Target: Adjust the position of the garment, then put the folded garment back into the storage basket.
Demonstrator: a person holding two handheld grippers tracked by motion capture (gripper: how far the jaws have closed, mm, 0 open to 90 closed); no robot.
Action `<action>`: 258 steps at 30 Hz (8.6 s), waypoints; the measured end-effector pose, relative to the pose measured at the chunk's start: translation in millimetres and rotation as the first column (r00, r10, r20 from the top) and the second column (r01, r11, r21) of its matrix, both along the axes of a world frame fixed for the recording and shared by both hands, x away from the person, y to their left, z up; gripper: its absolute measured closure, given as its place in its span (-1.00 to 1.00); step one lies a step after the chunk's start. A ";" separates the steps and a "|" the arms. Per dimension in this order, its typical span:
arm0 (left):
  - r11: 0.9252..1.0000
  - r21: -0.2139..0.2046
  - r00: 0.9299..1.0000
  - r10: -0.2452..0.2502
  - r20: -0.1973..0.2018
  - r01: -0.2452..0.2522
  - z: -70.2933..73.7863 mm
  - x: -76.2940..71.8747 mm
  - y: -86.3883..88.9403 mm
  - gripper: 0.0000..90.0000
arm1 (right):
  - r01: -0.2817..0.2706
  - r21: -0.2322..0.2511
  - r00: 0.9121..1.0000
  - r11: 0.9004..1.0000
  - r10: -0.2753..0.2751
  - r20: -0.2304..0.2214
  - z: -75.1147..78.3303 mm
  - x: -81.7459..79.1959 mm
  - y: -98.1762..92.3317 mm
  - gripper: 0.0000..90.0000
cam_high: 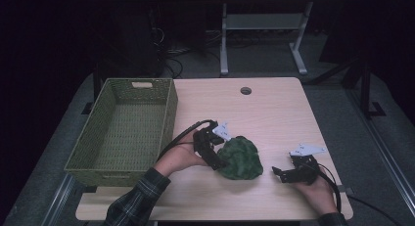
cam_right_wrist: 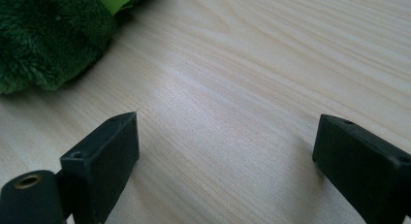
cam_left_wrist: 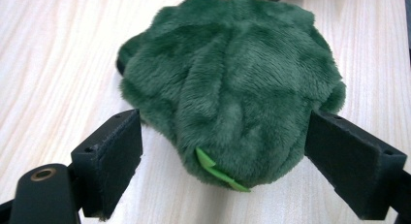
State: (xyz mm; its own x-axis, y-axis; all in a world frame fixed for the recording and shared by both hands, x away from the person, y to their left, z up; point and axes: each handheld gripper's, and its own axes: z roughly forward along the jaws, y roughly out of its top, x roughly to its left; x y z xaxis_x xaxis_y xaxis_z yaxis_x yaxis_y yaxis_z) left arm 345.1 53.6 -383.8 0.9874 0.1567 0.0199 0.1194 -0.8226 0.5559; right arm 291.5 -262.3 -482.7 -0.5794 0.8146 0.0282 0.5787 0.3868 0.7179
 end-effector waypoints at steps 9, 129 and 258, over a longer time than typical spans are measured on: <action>0.999 0.038 1.000 -0.024 -0.015 0.024 -9.1 4.5 -13.1 -0.72 | 0.000 0.000 1.000 1.000 0.000 0.000 0.0 0.0 -0.1 -0.80; 0.951 0.217 0.969 0.239 -0.054 -0.222 98.5 28.1 49.0 0.48 | 0.011 -0.001 1.000 1.000 -0.011 -0.001 0.1 0.0 -0.4 -0.79; 0.643 0.074 0.644 0.765 -0.007 -0.762 50.5 58.6 241.0 -0.72 | 0.024 -0.001 1.000 1.000 -0.024 -0.001 0.0 0.1 -0.7 -0.79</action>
State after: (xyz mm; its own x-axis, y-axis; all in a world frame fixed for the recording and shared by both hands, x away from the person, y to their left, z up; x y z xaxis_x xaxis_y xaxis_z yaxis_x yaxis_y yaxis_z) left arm 403.8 294.6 -333.3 0.5181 0.8550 0.0242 0.7381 -0.4612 0.4925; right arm 291.6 -263.1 -482.7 -0.5593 0.8285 0.0276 0.5887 0.3735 0.7169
